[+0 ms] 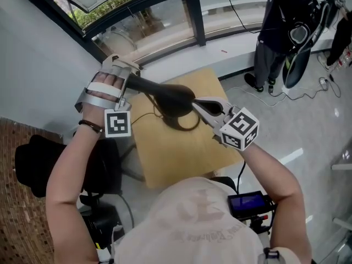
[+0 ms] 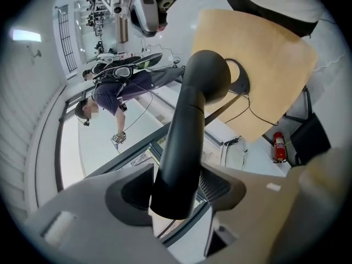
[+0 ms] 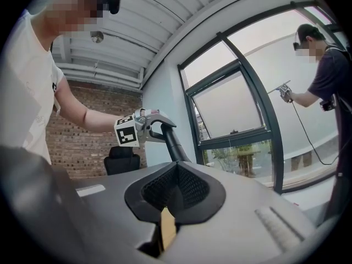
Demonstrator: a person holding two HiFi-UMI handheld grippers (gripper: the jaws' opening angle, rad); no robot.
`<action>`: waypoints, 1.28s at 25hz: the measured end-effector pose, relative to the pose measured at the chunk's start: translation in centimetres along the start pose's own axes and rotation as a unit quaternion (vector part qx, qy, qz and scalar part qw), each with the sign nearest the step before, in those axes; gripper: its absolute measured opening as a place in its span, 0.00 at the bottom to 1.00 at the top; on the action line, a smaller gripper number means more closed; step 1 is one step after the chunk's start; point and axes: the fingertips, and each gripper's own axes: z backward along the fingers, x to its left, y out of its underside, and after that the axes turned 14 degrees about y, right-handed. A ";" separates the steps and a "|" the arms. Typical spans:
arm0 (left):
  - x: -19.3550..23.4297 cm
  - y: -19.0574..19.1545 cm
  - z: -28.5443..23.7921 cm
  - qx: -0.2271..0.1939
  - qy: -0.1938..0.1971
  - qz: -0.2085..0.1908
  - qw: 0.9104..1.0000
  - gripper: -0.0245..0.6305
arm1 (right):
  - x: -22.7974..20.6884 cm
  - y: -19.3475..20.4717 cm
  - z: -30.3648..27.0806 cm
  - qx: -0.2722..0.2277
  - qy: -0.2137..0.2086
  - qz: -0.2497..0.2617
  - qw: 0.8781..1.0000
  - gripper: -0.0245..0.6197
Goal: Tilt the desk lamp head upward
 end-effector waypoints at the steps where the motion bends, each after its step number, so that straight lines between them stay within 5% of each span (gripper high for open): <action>1: 0.1 0.1 0.0 0.002 0.000 0.000 1.000 0.42 | -0.1 0.0 -0.1 0.000 0.001 -0.002 1.000 0.06; 18: -1.6 0.2 -0.2 -0.016 0.039 0.069 0.997 0.41 | -0.9 -1.6 0.3 -0.011 0.011 0.011 1.000 0.06; 26: -2.6 -0.4 -0.3 -0.037 0.062 0.115 0.991 0.41 | -3.0 -4.0 1.2 -0.039 0.039 0.026 0.998 0.06; 32: -2.1 -1.0 -0.4 -0.075 0.041 0.185 0.979 0.41 | -5.0 -5.9 2.2 -0.058 0.066 0.035 0.996 0.06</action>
